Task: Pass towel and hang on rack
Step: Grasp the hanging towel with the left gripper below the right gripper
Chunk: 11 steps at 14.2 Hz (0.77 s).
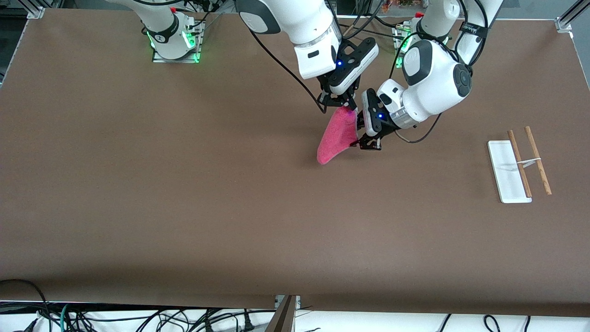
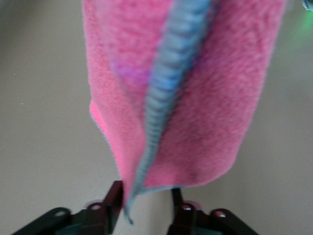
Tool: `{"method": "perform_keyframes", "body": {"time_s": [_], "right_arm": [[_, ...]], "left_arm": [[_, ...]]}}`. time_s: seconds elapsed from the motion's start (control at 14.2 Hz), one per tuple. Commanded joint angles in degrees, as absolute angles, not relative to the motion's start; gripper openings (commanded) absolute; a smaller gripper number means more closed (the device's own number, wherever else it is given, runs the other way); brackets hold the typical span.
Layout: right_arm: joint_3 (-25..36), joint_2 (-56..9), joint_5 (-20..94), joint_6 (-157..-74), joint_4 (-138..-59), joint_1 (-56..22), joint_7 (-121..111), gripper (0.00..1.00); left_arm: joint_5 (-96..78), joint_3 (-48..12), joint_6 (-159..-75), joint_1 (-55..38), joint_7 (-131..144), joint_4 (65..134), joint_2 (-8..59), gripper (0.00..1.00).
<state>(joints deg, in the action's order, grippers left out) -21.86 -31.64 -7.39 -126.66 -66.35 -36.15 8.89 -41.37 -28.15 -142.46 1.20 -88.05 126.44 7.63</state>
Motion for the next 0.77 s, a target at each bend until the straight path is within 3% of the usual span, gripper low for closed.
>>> {"method": "perform_keyframes", "body": {"time_s": [0.0,0.07,0.56,0.7], "right_arm": [[-22.06,-31.73,-8.35,-127.09,-66.18,-36.12,9.23,0.00],[-22.06,-31.82,-8.35,-127.09,-66.18,-36.12,9.23,0.00],[-22.06,-31.82,-8.17,-127.09,-66.27,-36.12,9.58,0.00],[-22.06,-31.82,-7.91,-127.09,-66.27,-36.04,9.67,0.15]], "left_arm": [[-42.19,-28.39,-143.96,0.88,-87.45,126.74,7.91,0.04],[-41.67,-28.39,-143.88,0.88,-87.36,126.74,7.91,0.00],[-40.34,-27.78,-143.26,1.76,-87.45,126.83,7.12,0.00],[-40.34,-27.34,-142.91,2.89,-87.45,126.83,6.33,0.00]]}}
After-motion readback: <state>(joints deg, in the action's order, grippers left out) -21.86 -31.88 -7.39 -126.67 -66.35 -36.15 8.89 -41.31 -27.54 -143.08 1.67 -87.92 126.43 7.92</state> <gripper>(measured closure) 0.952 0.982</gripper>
